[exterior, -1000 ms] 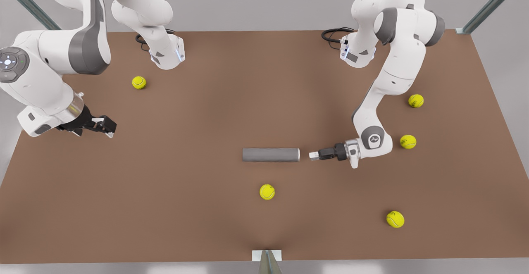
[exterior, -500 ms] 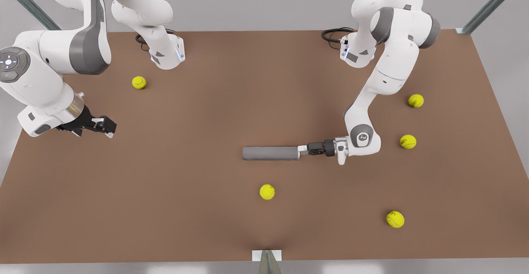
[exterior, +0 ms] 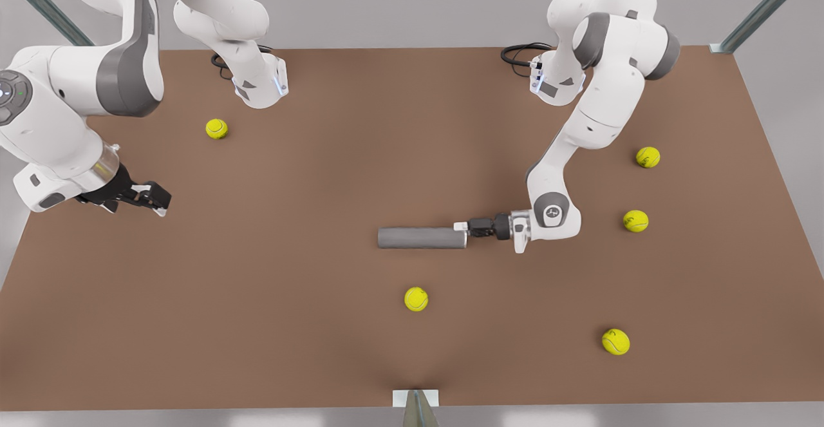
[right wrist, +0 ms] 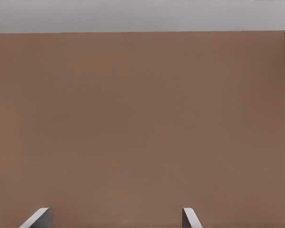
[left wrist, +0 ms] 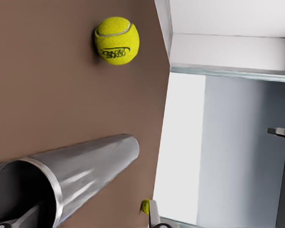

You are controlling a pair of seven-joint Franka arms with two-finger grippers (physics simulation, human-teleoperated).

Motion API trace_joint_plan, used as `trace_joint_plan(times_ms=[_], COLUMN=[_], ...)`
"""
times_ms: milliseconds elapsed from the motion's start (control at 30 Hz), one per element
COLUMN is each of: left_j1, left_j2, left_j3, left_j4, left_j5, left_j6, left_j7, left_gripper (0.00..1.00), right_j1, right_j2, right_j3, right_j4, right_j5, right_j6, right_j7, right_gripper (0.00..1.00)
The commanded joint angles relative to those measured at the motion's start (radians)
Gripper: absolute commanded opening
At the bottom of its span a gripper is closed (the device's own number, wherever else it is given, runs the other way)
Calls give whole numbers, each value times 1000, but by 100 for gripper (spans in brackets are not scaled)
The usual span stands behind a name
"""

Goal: Put the tennis tube upright

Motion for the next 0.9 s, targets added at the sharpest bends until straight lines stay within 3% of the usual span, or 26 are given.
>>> trace_joint_plan(times_ms=[0, 233, 300, 367, 867], left_j1=[0, -8, -8, -8, -3], left_j2=[1, 24, 24, 24, 20], left_j3=[-1, -8, -8, -8, -8], left_j4=[0, 29, 29, 29, 28], left_j5=[-1, -1, 0, 0, 8], left_j6=[0, 9, 8, 8, -3], left_j7=[0, 0, 0, 0, -11], left_gripper=[100, 99, 85, 64, 30], right_j1=[0, 0, 0, 0, 0], right_j2=[0, 0, 0, 0, 0], right_j3=[0, 0, 0, 0, 0], right_j4=[1, 1, 1, 1, 2], right_j5=[0, 0, 0, 0, 0], right_j6=[0, 0, 0, 0, 0], right_j7=[0, 0, 0, 0, 0], right_gripper=[100, 100, 100, 100, 100])
